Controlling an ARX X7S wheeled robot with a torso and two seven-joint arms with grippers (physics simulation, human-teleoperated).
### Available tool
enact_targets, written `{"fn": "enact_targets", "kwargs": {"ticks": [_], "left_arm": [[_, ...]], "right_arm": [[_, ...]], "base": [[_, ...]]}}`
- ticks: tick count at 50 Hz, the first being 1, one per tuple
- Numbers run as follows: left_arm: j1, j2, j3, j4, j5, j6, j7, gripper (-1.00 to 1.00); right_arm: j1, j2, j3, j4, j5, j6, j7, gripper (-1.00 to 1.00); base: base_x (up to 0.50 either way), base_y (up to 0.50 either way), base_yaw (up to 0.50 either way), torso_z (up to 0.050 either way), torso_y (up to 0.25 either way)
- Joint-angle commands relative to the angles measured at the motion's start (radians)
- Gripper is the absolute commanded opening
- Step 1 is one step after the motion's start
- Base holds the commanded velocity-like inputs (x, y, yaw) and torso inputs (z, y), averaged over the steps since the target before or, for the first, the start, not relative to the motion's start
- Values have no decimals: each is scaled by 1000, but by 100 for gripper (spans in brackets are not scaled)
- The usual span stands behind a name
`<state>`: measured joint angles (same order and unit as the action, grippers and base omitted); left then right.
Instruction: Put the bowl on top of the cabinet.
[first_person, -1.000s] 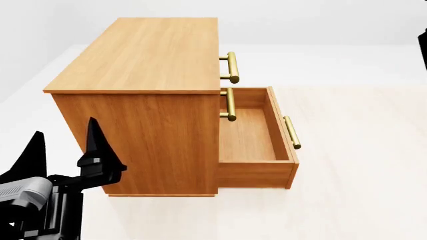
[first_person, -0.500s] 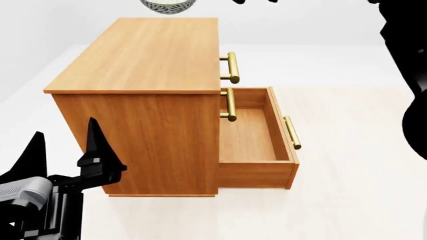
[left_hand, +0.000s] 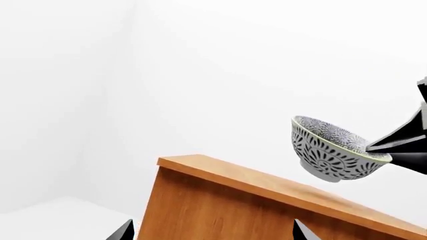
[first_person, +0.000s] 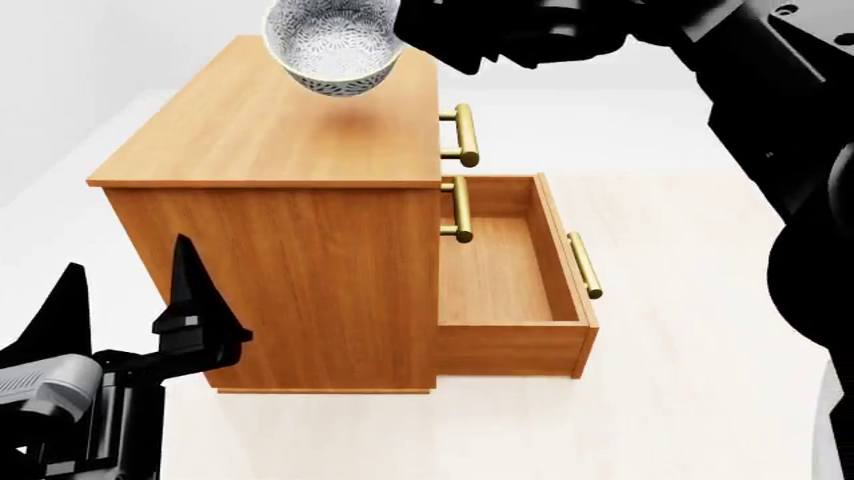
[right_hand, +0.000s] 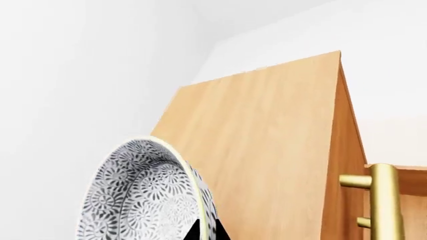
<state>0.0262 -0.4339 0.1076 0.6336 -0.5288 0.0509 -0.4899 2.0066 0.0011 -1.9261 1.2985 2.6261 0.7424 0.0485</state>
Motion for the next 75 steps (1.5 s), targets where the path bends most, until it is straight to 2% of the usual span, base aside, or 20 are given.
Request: {"fn": "enact_targets", "kwargs": {"ticks": [1,13,46,47,75], "left_arm": [[-1,-2,2,1,0,0,-3,100],[-3,-2,6,-3,0,1,-3,100],[2,-8,8,0,-4,8,-7,100],[1,-9,8,0,-5,8,-7,100],[2,-11,7,-12,-8,21,-6,100]], "right_arm": [[-13,1,5,8,18,5,-21,-100],[-26,0,-7,5,39,-3,-50,-100],[-77,-1,161,-12,-91,-28,-17,-100],[-76,-1,161,-14,-98,-27,-24,100],[-19,0,176,7,-123,-20,-30,100]], "base": [[0,0,0,0,0],[0,0,0,0,1],[0,0,0,0,0],[0,0,0,0,0],[0,0,0,0,0]]}}
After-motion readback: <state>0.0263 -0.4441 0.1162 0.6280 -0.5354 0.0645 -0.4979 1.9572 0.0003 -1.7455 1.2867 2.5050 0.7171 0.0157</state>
